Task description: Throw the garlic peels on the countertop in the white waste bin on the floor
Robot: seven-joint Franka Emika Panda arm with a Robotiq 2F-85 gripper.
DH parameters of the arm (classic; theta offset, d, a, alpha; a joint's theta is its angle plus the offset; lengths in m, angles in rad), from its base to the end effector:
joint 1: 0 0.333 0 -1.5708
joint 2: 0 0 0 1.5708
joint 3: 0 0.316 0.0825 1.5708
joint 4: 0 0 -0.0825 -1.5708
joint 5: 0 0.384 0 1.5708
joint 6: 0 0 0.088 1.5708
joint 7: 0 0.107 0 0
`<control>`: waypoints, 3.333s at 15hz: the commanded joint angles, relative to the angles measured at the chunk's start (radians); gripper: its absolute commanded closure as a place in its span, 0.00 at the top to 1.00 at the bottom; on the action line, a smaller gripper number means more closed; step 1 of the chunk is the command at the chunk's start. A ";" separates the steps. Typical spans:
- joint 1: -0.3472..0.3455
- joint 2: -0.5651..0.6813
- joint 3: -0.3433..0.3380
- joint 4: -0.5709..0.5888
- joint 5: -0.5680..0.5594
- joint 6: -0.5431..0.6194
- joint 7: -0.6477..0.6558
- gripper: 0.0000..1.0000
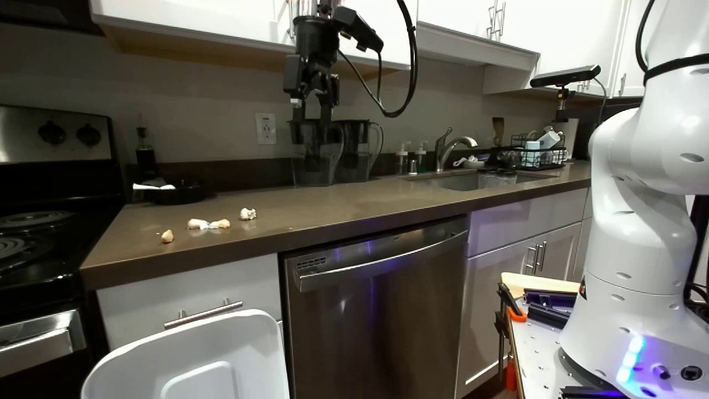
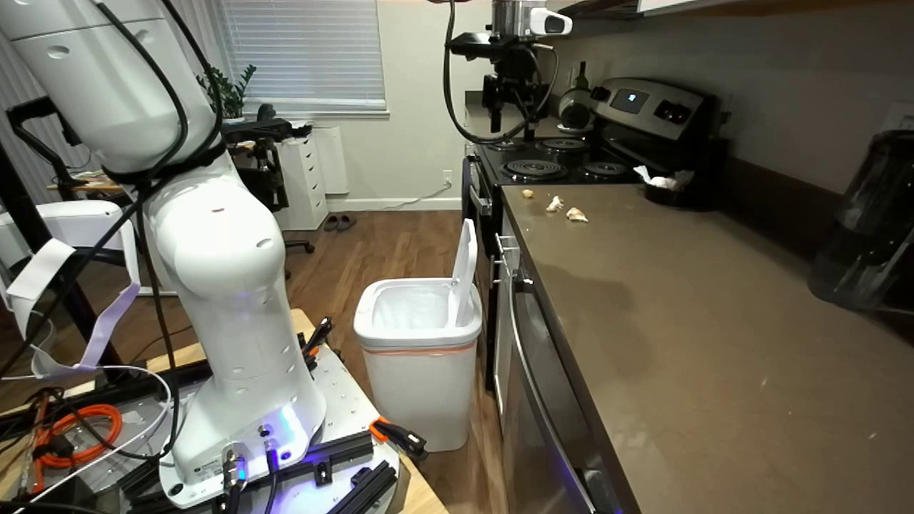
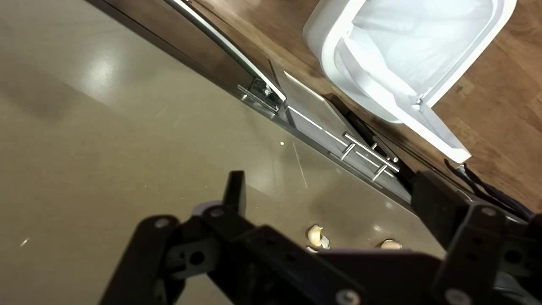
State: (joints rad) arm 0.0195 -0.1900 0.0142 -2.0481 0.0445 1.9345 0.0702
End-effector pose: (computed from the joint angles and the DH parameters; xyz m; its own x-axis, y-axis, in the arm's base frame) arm 0.5085 0.0206 0.5293 0.9960 -0.0524 0.0730 -0.0492 -0.9978 -0.0452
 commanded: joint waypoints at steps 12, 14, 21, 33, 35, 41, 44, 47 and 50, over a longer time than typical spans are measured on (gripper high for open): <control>-0.001 0.378 -0.011 0.151 -0.022 0.414 -0.013 1.00; -0.001 0.441 -0.016 0.221 -0.047 0.392 -0.009 1.00; -0.019 0.603 -0.022 0.422 -0.022 0.257 -0.042 1.00; -0.030 0.791 -0.018 0.591 -0.015 0.195 -0.064 0.60; -0.032 0.804 -0.015 0.599 -0.011 0.185 -0.065 0.41; -0.025 0.766 -0.011 0.587 -0.010 0.113 -0.058 0.02; -0.015 0.724 -0.006 0.563 -0.018 0.065 -0.051 0.03; -0.016 0.701 0.006 0.557 -0.007 0.030 -0.057 0.04; -0.013 0.675 0.022 0.539 0.008 0.003 -0.063 0.04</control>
State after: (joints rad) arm 0.0074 0.5319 0.0216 -1.4682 0.0279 1.9717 0.0387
